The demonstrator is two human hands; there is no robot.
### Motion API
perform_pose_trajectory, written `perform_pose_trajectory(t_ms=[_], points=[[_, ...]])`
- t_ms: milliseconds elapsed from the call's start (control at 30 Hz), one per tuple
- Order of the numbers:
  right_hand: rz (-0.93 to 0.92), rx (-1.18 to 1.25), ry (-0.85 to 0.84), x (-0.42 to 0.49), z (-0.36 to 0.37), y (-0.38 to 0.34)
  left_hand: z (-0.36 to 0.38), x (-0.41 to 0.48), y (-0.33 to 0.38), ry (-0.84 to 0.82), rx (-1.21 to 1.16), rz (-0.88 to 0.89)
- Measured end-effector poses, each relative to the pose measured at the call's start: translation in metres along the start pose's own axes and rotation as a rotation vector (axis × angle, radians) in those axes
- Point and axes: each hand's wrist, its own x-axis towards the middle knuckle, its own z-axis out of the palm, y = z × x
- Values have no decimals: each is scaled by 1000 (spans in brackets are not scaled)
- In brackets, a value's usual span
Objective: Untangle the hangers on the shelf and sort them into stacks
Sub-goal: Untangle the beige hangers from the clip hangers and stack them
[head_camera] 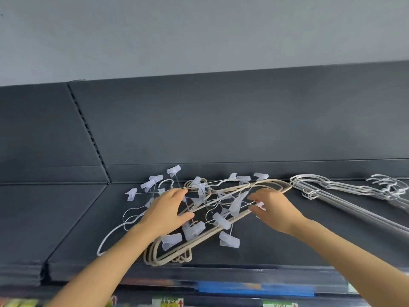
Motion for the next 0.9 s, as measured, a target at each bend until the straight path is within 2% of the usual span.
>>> perform_pose_trajectory(t_ms=[233,633,900], points=[[-28,-13,-12,27,27,-53,4,-24,-69,-134,-8,-49],[-126,-177,-153,53,52,-44,17,-15,-74,-229,-69,63],[-77,-305,-314,71,29,-26,15,-3,-92,-250,169,79]])
